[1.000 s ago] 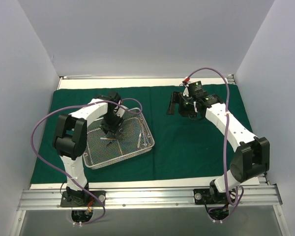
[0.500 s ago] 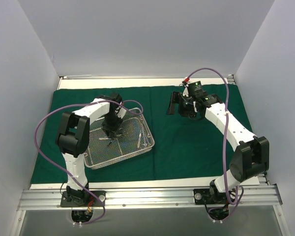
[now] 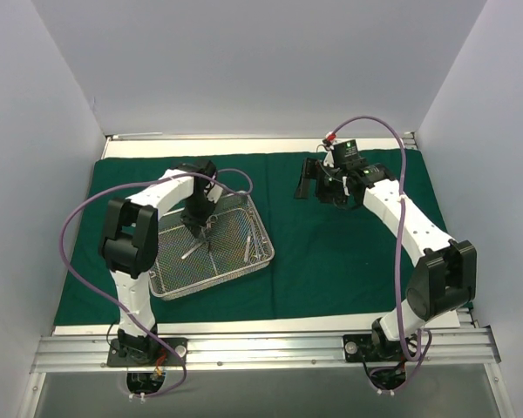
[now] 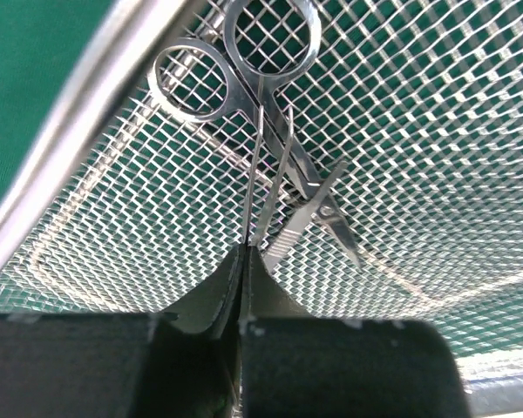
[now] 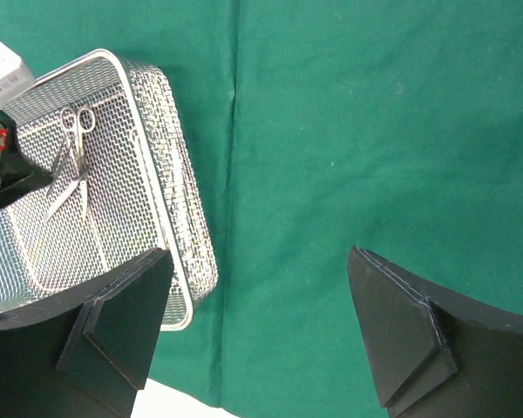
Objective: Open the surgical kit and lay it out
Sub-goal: Pick up the medical item from the container.
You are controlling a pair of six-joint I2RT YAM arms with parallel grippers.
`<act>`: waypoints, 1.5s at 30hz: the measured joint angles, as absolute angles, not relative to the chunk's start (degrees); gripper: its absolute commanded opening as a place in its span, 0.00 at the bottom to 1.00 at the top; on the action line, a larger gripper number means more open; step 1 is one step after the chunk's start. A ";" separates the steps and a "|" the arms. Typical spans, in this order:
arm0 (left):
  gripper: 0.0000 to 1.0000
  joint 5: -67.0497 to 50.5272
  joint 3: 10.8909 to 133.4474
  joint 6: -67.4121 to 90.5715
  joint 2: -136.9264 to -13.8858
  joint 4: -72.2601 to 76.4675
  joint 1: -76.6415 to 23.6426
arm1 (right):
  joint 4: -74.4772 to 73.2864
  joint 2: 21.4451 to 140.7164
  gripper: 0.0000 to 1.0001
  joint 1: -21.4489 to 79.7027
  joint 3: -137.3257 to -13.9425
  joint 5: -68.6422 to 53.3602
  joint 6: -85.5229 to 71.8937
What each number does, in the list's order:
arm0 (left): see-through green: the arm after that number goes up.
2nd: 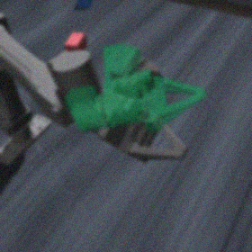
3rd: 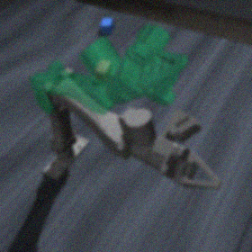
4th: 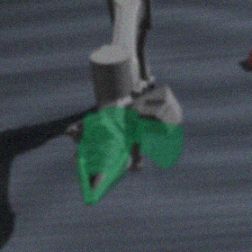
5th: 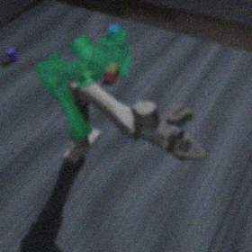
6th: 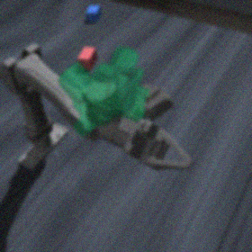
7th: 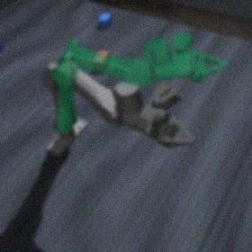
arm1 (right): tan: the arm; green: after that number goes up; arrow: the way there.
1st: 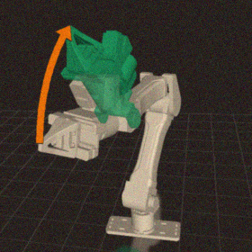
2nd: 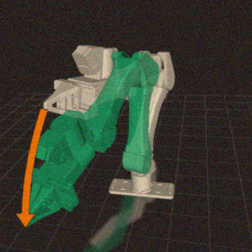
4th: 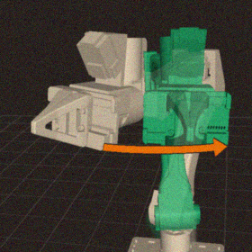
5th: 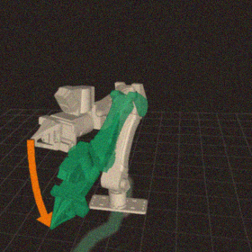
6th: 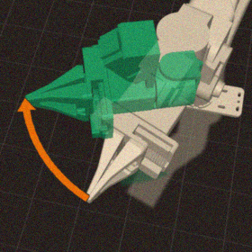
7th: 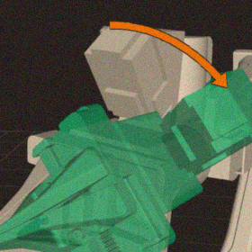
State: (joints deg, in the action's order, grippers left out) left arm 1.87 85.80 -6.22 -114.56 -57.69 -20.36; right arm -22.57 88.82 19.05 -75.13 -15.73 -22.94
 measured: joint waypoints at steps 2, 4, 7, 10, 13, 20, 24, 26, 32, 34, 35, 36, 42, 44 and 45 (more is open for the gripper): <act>0.02 1.26 87.29 -4.91 -114.56 -58.74 -20.36 | -22.61 88.82 0.84 19.18 -75.50 -15.73 -22.96; 0.02 0.03 88.68 -3.60 -114.34 -59.57 -20.36 | -23.16 88.95 0.84 19.27 -76.14 -15.70 -22.98; 0.02 -1.83 89.84 -1.91 -113.23 -60.69 -20.36 | -23.86 89.25 0.84 19.77 -77.30 -15.66 -22.96; 0.02 -3.62 90.50 0.34 -111.42 -61.93 -20.38 | -24.10 89.97 0.84 20.64 -78.61 -15.86 -22.90; 0.02 -8.95 90.39 2.72 -108.40 -61.78 -20.38 | -23.66 90.91 0.83 21.91 -79.68 -18.74 -22.41; 0.02 -33.26 84.79 14.11 -96.29 -47.11 -20.49 | -10.37 89.95 0.75 23.49 -75.46 -35.44 -25.54; 0.02 -44.86 78.50 25.21 -92.36 -29.06 -21.06 | -2.96 86.78 0.78 24.10 -70.61 -41.58 -29.41; 0.02 -50.24 73.54 33.52 -91.35 -16.25 -21.37 | -0.69 84.64 0.78 24.21 -69.14 -43.75 -30.59; 0.02 -58.41 63.96 56.90 -92.09 15.99 -22.52 | 6.26 78.67 0.74 24.21 -67.13 -48.75 -33.85; 0.02 -59.90 62.98 62.76 -92.62 24.18 -23.14 | 7.73 77.95 0.72 24.21 -67.09 -49.84 -34.57; 0.02 -60.40 62.78 64.84 -92.77 27.33 -23.29 | 8.19 77.87 0.71 24.21 -67.05 -50.24 -34.76; 0.02 -60.95 62.70 67.18 -92.82 30.48 -23.75 | 8.58 77.87 0.70 24.14 -66.92 -50.50 -35.00; 0.02 -63.31 62.65 73.84 -92.84 40.66 -24.75 | 9.65 77.87 0.66 23.73 -65.01 -51.31 -36.25; 0.02 -63.70 62.54 75.00 -92.82 42.28 -24.99 | 10.07 77.89 0.65 23.55 -64.99 -51.83 -36.67; 0.02 -63.86 62.48 75.55 -92.84 42.92 -25.10 | 10.46 77.89 0.63 23.35 -64.99 -52.10 -36.95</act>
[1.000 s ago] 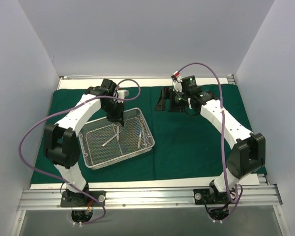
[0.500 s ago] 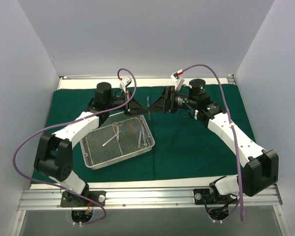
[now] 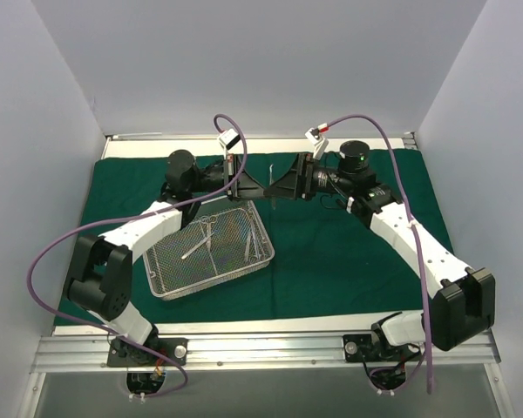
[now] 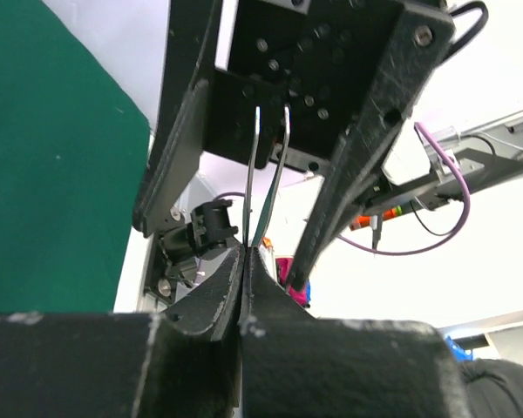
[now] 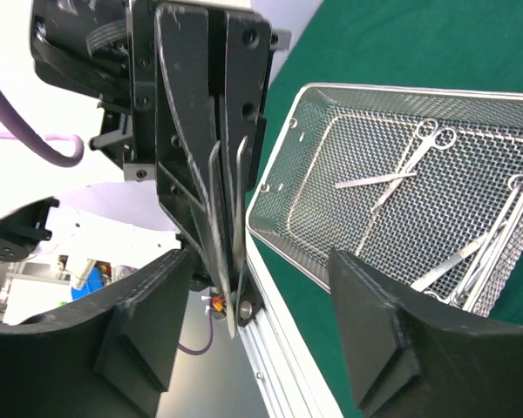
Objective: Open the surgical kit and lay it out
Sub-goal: Pick up the medical item from the container.
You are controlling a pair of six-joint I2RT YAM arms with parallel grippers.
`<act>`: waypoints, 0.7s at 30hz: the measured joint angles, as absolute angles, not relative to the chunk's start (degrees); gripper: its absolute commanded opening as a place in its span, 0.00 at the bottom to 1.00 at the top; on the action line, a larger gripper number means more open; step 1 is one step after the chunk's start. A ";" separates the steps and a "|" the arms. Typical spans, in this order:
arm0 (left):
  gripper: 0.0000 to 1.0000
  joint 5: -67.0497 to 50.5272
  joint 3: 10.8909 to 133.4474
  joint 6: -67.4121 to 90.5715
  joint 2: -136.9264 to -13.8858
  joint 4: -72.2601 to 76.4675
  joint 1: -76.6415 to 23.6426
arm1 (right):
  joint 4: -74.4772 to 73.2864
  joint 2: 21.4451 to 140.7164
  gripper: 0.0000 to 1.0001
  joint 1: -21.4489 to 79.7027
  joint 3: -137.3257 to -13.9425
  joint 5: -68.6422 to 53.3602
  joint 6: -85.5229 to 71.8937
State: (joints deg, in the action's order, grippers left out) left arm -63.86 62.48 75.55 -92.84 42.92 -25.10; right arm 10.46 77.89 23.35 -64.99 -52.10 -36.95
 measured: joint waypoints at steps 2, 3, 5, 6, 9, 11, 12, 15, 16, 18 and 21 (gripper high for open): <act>0.02 -64.38 62.37 76.51 -92.86 44.12 -25.45 | 11.35 77.89 0.61 23.00 -64.99 -52.60 -37.54; 0.02 -64.60 62.35 77.06 -92.92 44.60 -25.56 | 11.62 77.89 0.59 22.90 -64.99 -52.77 -37.76; 0.02 -64.93 62.35 77.89 -93.23 45.80 -25.89 | 12.38 77.89 0.57 22.79 -64.99 -53.08 -38.37; 0.02 -65.06 62.33 78.30 -93.51 46.46 -26.04 | 12.82 77.89 0.57 22.59 -64.99 -53.19 -38.76; 0.02 -65.25 62.22 79.44 -94.50 47.94 -26.50 | 13.96 77.89 0.51 22.48 -64.84 -53.63 -39.66; 0.02 -65.30 62.19 80.42 -95.24 48.82 -26.79 | 15.25 77.89 0.45 22.44 -64.23 -54.13 -40.62; 0.02 -65.32 62.17 80.75 -95.55 49.23 -26.94 | 15.81 77.89 0.40 22.41 -63.92 -54.39 -41.04; 0.02 -65.52 62.04 81.89 -96.12 50.50 -27.18 | 16.88 77.89 0.29 22.41 -63.18 -55.00 -42.28; 0.02 -65.54 62.04 82.15 -96.25 50.94 -27.24 | 16.97 77.89 0.26 22.37 -63.09 -55.11 -42.52; 0.02 -65.67 61.87 82.65 -96.36 51.88 -27.29 | 17.41 77.89 0.15 22.22 -63.07 -55.53 -43.07; 0.02 -65.80 61.63 83.57 -96.47 53.17 -27.27 | 18.04 77.89 0.00 21.65 -63.02 -56.34 -43.55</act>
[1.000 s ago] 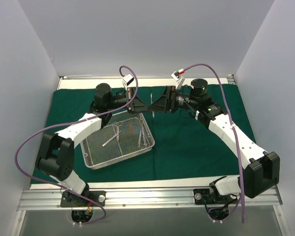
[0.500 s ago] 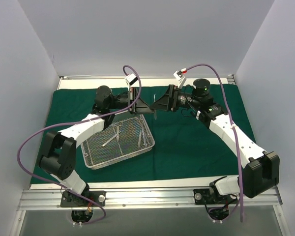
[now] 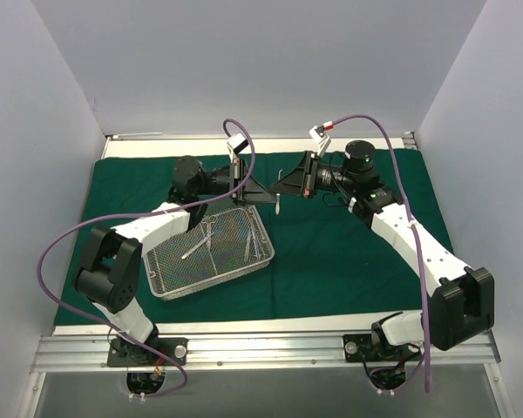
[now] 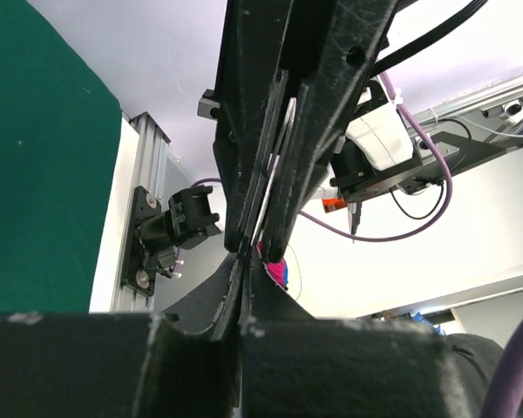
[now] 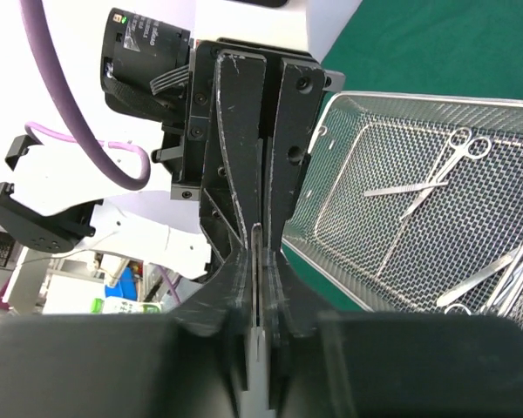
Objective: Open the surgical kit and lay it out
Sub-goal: Pick up the medical item from the container, then place the medical item in the surgical kit.
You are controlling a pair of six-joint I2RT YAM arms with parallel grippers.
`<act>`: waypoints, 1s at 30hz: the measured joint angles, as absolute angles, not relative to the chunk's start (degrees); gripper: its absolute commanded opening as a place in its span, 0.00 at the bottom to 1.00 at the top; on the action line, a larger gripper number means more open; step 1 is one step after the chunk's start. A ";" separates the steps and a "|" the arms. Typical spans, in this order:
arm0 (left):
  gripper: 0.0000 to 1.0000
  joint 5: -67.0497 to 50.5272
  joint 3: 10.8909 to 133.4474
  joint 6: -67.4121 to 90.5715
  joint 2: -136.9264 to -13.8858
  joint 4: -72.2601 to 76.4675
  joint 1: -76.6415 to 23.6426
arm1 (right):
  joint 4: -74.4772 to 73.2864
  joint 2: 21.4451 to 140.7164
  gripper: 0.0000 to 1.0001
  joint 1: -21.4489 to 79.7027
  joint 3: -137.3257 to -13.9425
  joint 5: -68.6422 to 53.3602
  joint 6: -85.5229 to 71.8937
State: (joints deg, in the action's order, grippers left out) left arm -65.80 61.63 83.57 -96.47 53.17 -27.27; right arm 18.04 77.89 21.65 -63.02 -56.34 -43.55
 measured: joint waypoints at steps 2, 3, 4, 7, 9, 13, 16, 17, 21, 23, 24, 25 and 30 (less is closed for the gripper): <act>0.02 -65.71 61.52 83.83 -96.57 53.69 -27.22 | 18.20 77.89 0.00 21.30 -62.94 -56.84 -43.72; 0.03 -65.73 61.45 83.88 -96.62 53.82 -27.22 | 18.28 77.89 0.00 21.15 -62.76 -57.04 -43.92; 0.08 -65.69 61.34 83.88 -96.66 53.87 -27.24 | 18.39 77.89 0.00 21.04 -62.63 -57.14 -43.99; 0.18 -65.30 60.51 83.79 -96.68 54.35 -27.29 | 19.35 77.89 0.00 20.64 -61.78 -57.56 -44.99; 0.23 -65.87 59.44 83.59 -96.68 54.59 -27.18 | 20.29 77.89 0.00 19.62 -60.93 -57.54 -46.22; 0.39 -66.63 57.71 83.02 -97.01 54.50 -26.63 | 22.55 77.89 0.00 16.71 -59.37 -57.45 -48.99; 0.45 -66.72 56.80 81.58 -97.01 53.74 -25.82 | 23.68 77.89 0.00 15.22 -58.39 -57.28 -50.61; 0.45 -66.72 56.64 80.79 -96.99 53.17 -25.52 | 23.73 77.89 0.00 14.92 -58.19 -57.10 -50.89; 0.65 -66.46 56.55 73.19 -96.01 43.99 -24.10 | 21.89 77.89 0.00 14.46 -58.04 -56.25 -50.11; 0.77 -65.39 57.17 65.95 -94.43 33.47 -23.22 | 18.26 78.22 0.00 14.09 -58.70 -55.31 -47.90; 0.80 -63.75 58.28 60.93 -93.51 25.61 -22.74 | 16.25 78.74 0.00 13.82 -59.51 -54.78 -46.50; 0.96 -62.33 59.90 56.25 -92.90 18.28 -22.39 | 13.80 79.48 0.00 13.43 -60.62 -53.76 -44.88; 0.94 -46.61 74.11 33.80 -92.42 -14.72 -21.82 | -5.54 85.17 0.00 10.39 -71.05 -42.52 -32.77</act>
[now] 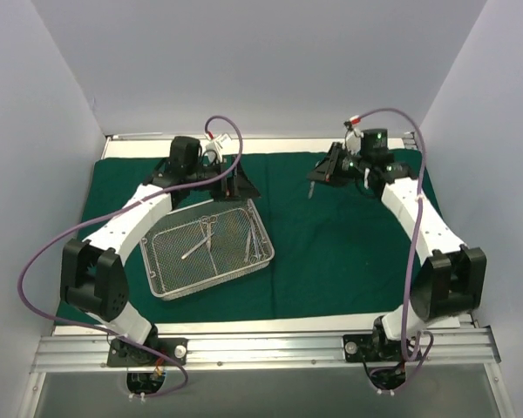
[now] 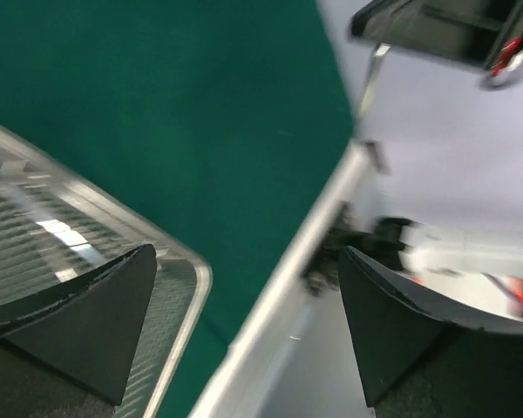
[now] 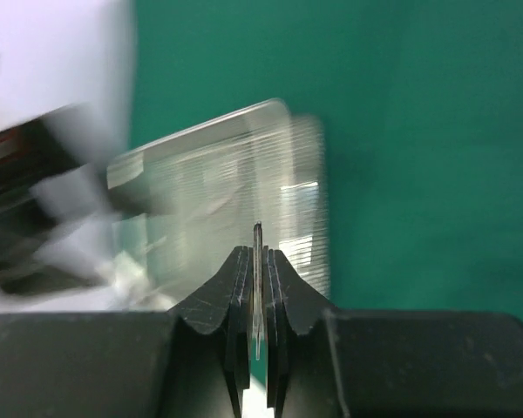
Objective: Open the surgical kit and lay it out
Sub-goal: Place the medical item in the surgical kit.
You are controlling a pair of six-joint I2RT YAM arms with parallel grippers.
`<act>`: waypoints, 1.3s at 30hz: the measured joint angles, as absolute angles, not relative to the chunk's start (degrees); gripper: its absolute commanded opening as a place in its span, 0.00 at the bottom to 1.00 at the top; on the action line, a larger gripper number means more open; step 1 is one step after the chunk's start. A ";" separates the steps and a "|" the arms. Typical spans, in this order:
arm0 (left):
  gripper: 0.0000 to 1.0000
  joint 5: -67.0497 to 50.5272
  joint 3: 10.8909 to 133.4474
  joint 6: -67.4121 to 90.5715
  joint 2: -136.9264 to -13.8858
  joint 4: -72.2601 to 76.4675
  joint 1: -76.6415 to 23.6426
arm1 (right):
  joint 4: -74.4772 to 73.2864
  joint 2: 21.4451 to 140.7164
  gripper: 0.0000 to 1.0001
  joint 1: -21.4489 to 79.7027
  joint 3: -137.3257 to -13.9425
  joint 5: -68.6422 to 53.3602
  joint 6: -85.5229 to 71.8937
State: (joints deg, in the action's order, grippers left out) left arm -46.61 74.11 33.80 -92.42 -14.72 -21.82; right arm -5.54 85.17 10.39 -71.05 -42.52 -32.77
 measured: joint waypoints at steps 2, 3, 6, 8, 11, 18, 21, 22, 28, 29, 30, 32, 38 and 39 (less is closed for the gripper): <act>0.94 -38.46 77.76 27.31 -91.37 -23.20 -21.89 | -14.61 89.01 0.00 9.39 -78.19 -31.79 -26.00; 0.94 -34.59 78.63 24.84 -90.65 -26.48 -21.89 | -17.19 90.48 0.00 8.80 -80.58 -27.44 -23.29; 0.94 -25.54 79.13 19.62 -88.12 -34.37 -21.06 | -22.59 93.67 0.00 6.92 -83.96 -15.94 -16.03; 0.94 -24.40 78.98 17.82 -87.26 -37.19 -19.18 | -25.02 95.59 0.00 5.23 -84.09 -9.52 -12.19; 0.94 -24.49 76.86 17.12 -86.04 -37.63 -15.14 | -27.44 99.37 0.00 2.24 -83.72 -1.69 -7.42; 0.94 -19.94 75.31 14.48 -85.69 -40.16 -12.71 | -29.63 107.39 0.00 -3.90 -83.59 8.12 -2.55; 0.94 -19.33 75.31 14.17 -86.00 -40.38 -12.71 | -29.76 110.50 0.00 -5.52 -84.82 9.96 -1.98; 0.94 -19.27 75.31 14.06 -86.08 -40.51 -12.71 | -29.69 111.28 0.00 -5.61 -84.95 10.17 -1.80; 0.94 -19.20 75.31 12.47 -86.17 -41.60 -12.56 | -29.34 115.81 0.00 -5.15 -84.62 10.61 -1.39; 0.94 -18.90 75.31 12.34 -86.17 -41.71 -12.51 | -29.19 116.07 0.00 -5.13 -84.27 10.63 -1.39; 0.94 -18.59 75.31 12.25 -86.17 -41.78 -12.49 | -28.91 116.14 0.00 -4.99 -83.77 10.63 -1.39; 0.94 -18.31 75.31 11.88 -86.26 -41.91 -12.29 | -28.86 116.16 0.00 -4.82 -82.94 10.66 -1.39; 1.00 -18.20 75.31 11.18 -87.09 -43.05 -12.08 | -27.88 116.77 0.00 -4.78 -82.81 10.61 -1.39; 1.00 -18.20 75.29 11.14 -87.15 -43.27 -11.97 | -27.66 117.08 0.01 -4.78 -82.81 10.61 -1.37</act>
State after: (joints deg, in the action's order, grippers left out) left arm -18.20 75.29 11.14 -87.15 -43.27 -11.97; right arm -27.66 117.08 -4.78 -82.81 10.61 -1.37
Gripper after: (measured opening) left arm 0.996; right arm 0.067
